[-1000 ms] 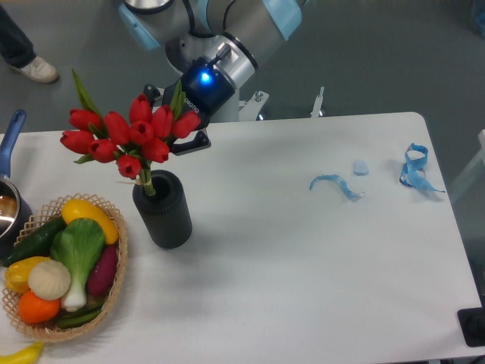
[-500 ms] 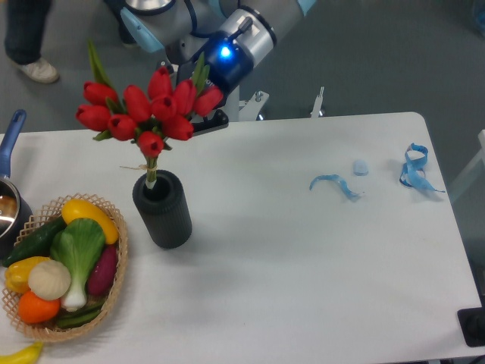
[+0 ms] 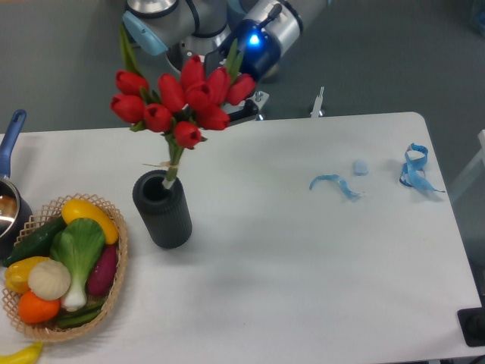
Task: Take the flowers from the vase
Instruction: 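Carry the tulip bunch away from the vase over the table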
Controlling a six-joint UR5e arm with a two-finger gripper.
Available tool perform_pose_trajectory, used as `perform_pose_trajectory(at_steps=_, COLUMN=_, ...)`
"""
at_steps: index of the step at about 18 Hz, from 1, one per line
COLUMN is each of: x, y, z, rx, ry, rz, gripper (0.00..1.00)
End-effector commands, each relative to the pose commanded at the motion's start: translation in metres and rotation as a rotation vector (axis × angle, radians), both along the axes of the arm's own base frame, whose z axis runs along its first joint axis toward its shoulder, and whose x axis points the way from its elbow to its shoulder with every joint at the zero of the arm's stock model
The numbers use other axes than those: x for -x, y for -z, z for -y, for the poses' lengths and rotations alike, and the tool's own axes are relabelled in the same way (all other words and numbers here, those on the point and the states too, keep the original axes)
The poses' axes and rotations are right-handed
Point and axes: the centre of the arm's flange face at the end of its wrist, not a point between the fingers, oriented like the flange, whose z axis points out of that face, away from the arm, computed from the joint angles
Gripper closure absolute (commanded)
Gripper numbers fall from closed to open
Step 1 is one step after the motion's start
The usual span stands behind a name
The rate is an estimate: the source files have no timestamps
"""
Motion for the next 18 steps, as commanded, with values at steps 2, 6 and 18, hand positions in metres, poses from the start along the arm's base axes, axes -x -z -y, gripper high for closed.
perform_pose_trajectory(at_steps=2, x=0.010, y=0.005, z=-0.003, rx=0.014, ry=-0.006, rz=-0.026, gripper=0.93)
perform_pose_trajectory(at_steps=6, x=0.041, y=0.037, z=0.002, rx=0.220, ry=-0.113, rz=-0.171, gripper=0.93)
perform_pose_trajectory(at_steps=18, x=0.067, y=0.072, z=0.026, rx=0.659, ry=-0.334, rz=-0.321, gripper=0.94)
